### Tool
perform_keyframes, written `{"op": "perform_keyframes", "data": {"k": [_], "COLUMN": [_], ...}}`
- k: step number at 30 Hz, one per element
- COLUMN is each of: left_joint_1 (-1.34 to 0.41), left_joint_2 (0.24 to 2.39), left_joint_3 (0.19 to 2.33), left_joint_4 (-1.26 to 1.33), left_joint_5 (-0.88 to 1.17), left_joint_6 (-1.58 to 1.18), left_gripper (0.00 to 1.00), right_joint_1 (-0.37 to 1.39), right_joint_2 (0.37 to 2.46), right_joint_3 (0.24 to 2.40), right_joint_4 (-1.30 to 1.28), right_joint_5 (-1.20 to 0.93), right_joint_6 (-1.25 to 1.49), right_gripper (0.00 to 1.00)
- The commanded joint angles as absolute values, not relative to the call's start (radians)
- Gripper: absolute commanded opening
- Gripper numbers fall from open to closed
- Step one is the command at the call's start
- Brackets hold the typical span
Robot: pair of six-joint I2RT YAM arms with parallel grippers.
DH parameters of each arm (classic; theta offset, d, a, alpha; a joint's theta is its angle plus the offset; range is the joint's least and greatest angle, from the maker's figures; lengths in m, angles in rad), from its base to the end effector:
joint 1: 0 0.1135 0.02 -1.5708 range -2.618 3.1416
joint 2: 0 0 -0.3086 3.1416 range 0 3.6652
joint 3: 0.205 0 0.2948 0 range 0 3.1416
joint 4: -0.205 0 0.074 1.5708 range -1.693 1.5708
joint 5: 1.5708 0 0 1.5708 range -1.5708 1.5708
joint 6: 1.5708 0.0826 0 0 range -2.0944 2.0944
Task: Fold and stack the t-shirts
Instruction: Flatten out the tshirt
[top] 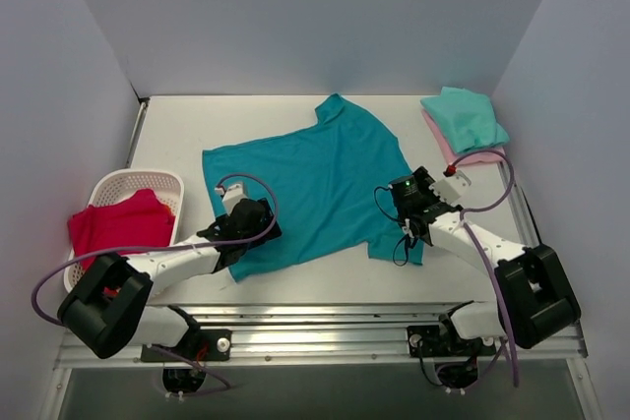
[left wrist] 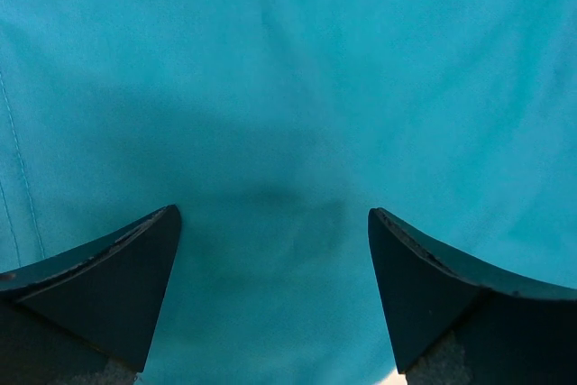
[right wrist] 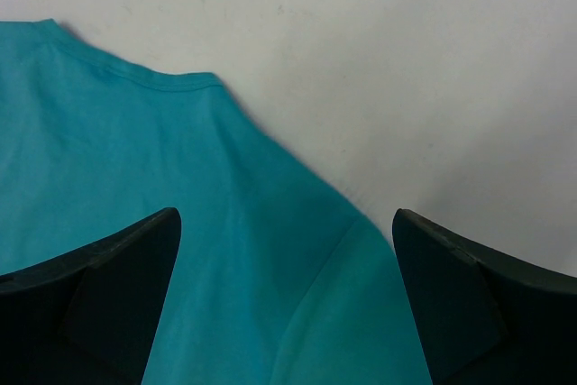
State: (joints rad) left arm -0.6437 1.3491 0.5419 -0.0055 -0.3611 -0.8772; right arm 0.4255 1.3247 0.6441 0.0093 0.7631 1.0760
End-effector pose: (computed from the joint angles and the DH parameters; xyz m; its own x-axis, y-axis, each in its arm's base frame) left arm 0.2568 -0.1562 0.1377 -0.6537 -0.4089 -0.6368 -0.2119 0.9067 -0.3647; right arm 0.3074 0.0766 0.1947 -0.0977 0.6540 -0.7502 0.5910 0.6446 0.4850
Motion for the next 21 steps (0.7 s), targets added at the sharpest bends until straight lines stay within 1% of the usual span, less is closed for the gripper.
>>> {"op": "perform_keyframes", "data": {"k": [1,3,7,8,10,12,14,18,21], "left_joint_1": [-0.687,-0.716,-0.831,-0.847,-0.868,-0.874,-0.882,-0.893,-0.896], "left_joint_2": [1.248,1.195,1.056,1.034,0.982,0.939,0.919,0.908,0.951], "left_joint_3": [0.522,0.515,0.515,0.5,0.474,0.446,0.434,0.445,0.457], "left_joint_4": [-0.073,-0.112,-0.276,-0.291,-0.308,-0.314,-0.313,-0.302,-0.284], "left_joint_5": [-0.351,-0.374,-0.439,-0.443,-0.445,-0.443,-0.446,-0.446,-0.486], "left_joint_6": [-0.928,-0.936,-0.98,-0.989,-1.015,-1.025,-1.026,-1.016,-1.011], "left_gripper": [0.94,0.94,0.94,0.94,0.94,0.94,0.94,0.94,0.95], "right_joint_1": [0.428,0.462,0.596,0.647,0.692,0.755,0.791,0.828,0.83], "right_joint_2": [1.379,1.381,1.29,1.27,1.217,1.165,1.126,1.01,0.98], "right_joint_3": [0.66,0.638,0.578,0.566,0.549,0.56,0.571,0.586,0.604], "right_joint_4": [-0.117,-0.123,-0.181,-0.19,-0.231,-0.325,-0.426,-0.465,-0.457], "right_joint_5": [0.775,0.733,0.704,0.693,0.686,0.71,0.744,0.758,0.787], "right_joint_6": [1.198,1.213,1.299,1.311,1.334,1.359,1.4,1.387,1.353], "right_gripper": [1.0,1.0,1.0,1.0,1.0,1.0,1.0,0.99,0.99]}}
